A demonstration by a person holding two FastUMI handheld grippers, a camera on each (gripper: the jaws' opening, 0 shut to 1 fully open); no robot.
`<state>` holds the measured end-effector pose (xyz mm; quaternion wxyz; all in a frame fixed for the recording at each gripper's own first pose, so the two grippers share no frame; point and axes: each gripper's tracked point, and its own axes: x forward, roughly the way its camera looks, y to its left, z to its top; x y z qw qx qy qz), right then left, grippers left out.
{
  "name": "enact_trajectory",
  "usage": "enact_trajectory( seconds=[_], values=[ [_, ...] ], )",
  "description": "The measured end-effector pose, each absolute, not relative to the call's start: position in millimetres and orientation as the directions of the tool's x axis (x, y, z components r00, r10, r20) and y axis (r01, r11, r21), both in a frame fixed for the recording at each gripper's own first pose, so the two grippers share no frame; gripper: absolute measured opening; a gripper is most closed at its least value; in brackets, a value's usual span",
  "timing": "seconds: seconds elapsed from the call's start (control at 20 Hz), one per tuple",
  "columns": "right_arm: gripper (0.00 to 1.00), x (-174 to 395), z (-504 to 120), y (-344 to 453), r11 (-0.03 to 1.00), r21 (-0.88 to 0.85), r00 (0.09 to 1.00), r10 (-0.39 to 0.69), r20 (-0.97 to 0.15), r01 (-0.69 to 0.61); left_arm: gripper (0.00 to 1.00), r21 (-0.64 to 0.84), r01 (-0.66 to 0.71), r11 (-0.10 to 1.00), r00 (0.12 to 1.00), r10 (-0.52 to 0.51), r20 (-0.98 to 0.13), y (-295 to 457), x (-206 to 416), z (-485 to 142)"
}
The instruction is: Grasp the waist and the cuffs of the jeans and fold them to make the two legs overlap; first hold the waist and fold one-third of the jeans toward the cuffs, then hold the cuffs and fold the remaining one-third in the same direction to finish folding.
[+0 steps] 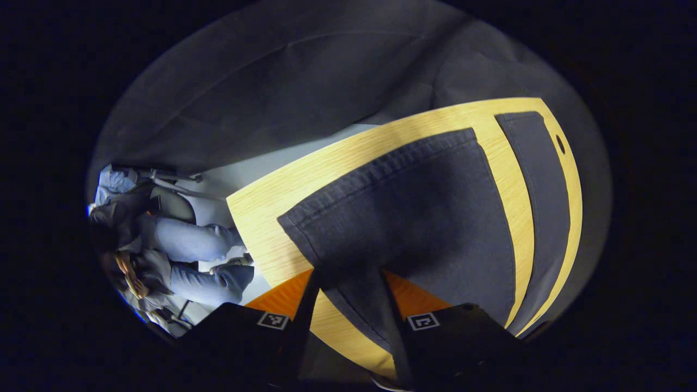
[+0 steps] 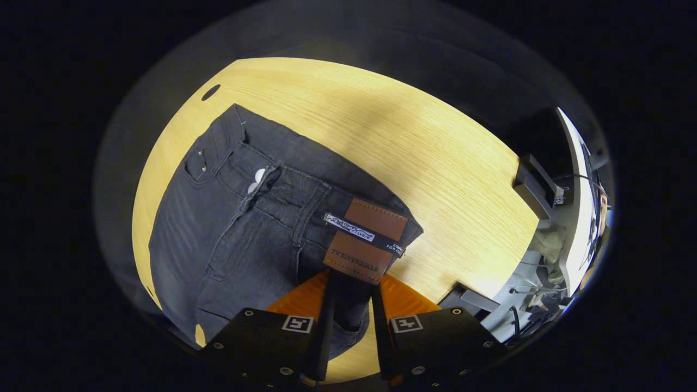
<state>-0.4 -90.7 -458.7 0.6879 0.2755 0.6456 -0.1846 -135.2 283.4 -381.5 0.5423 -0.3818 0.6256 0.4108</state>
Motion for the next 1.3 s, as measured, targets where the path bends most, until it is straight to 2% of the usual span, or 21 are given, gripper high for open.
enact_trajectory(
  seconds=[0.05,0.1,0.15,0.2,0.3,0.4,0.5,0.85,1.15,1.3],
  values=[
    [0.37,4,-461,-95,0.73,0.164,0.119,0.113,-0.986,0.663,0.39,0.098,-0.935,0.341,-0.114,-0.027,-0.993,281,-133,-387],
    [0.15,3,-456,-91,0.702,0.19,0.136,0.132,-0.982,0.687,0.14,0.088,-0.931,0.354,-0.106,-0.03,-0.994,282,-134,-383],
    [0.15,3,-461,-87,0.679,0.221,0.155,0.157,-0.975,0.7,0.14,0.061,-0.936,0.346,-0.07,-0.012,-0.998,285,-131,-384],
    [0.15,3,-458,-87,0.657,0.251,0.176,0.18,-0.968,0.711,0.04,0.042,-0.935,0.353,-0.051,-0.015,-0.999,284,-124,-385],
    [0.15,3,-457,-85,0.613,0.306,0.21,0.226,-0.951,0.729,0.04,-0.004,-0.924,0.383,0.004,-0.003,-1.0,284,-118,-383],
    [0.07,4,-452,-85,0.573,0.346,0.246,0.247,-0.937,0.743,0.01,-0.027,-0.906,0.422,0.036,0.012,-0.999,283,-115,-377],
    [0.07,7,-446,-84,0.537,0.382,0.282,0.262,-0.923,0.752,0.01,-0.069,-0.901,0.429,0.09,0.027,-0.996,284,-101,-364],
    [0.07,21,-415,-78,0.491,0.463,0.379,0.266,-0.886,0.738,0.01,-0.218,-0.864,0.454,0.256,0.024,-0.966,289,-46,-321],
    [0.07,47,-375,-69,0.467,0.527,0.452,0.272,-0.85,0.71,0.01,-0.289,-0.824,0.487,0.341,0.019,-0.94,301,1,-302],
    [0.07,60,-355,-60,0.496,0.536,0.468,0.266,-0.843,0.683,0.01,-0.321,-0.795,0.515,0.369,-0.009,-0.929,304,25,-299]
  ],
)
